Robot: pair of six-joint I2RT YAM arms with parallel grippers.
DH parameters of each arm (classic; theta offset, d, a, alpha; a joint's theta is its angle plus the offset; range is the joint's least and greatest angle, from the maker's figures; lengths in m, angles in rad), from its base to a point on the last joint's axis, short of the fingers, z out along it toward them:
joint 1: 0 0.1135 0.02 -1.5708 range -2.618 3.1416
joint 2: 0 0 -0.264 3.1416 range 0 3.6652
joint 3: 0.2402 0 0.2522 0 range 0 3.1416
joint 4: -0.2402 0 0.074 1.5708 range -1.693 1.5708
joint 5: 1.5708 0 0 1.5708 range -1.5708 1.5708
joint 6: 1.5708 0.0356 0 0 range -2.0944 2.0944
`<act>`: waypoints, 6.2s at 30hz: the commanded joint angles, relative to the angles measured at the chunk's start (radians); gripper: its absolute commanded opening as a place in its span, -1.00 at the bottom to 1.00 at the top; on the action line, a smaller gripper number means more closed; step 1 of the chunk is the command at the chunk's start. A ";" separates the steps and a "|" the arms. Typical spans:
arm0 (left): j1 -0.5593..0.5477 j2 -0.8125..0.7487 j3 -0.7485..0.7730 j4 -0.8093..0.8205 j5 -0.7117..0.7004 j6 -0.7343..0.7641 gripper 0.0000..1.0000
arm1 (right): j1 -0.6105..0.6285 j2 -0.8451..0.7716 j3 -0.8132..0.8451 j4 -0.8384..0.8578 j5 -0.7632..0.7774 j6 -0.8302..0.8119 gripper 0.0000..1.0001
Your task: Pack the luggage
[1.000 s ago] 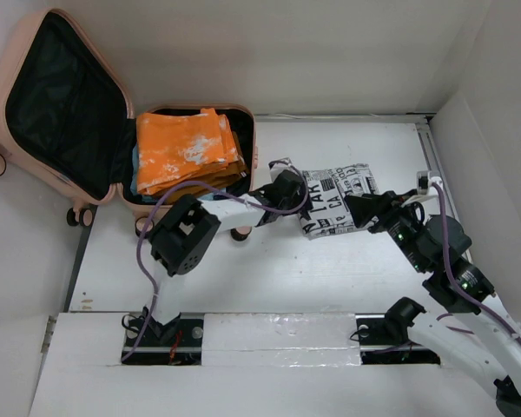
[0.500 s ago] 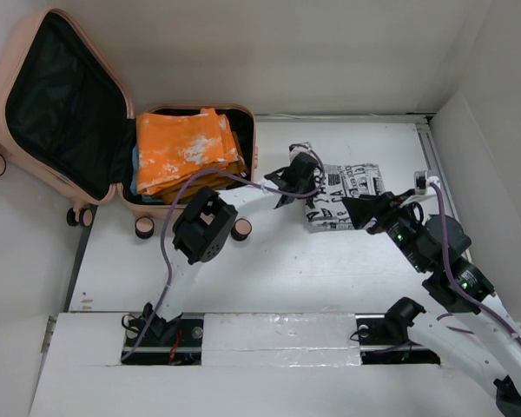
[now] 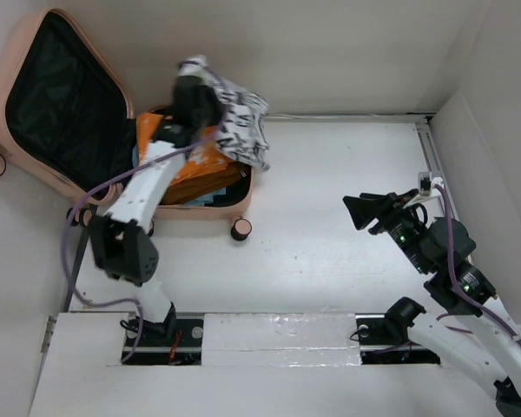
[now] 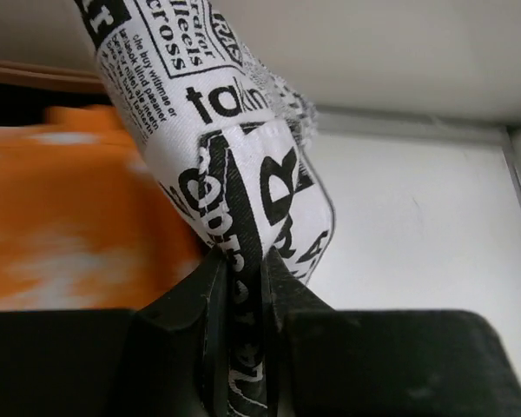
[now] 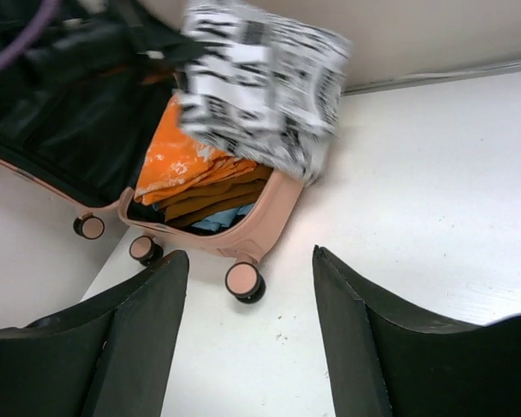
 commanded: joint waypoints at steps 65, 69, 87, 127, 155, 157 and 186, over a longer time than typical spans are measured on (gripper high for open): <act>0.739 -0.367 -0.112 -0.322 -0.941 -0.035 -0.08 | -0.005 0.169 -0.155 0.248 -0.375 -0.054 0.09; 0.685 -0.367 -0.112 -0.298 -0.917 -0.012 -0.99 | -0.005 0.178 -0.155 0.257 -0.375 -0.054 0.09; -0.016 -0.959 -0.688 -0.113 -0.341 -0.003 -0.68 | -0.005 0.232 -0.146 0.277 -0.315 -0.016 0.09; 0.816 0.298 0.320 -0.235 0.157 -0.167 0.23 | -0.047 1.220 0.513 0.355 -0.112 -0.025 -1.00; 0.320 0.093 -0.299 0.034 0.300 -0.256 0.11 | -0.372 1.031 0.219 0.355 -0.042 0.035 -1.00; 0.309 0.038 -0.415 0.080 0.329 -0.280 0.11 | -0.398 1.020 0.207 0.355 -0.058 0.035 -1.00; 0.218 -0.081 -0.599 0.106 0.211 -0.383 0.09 | -0.301 1.287 0.476 0.386 -0.343 0.046 -1.00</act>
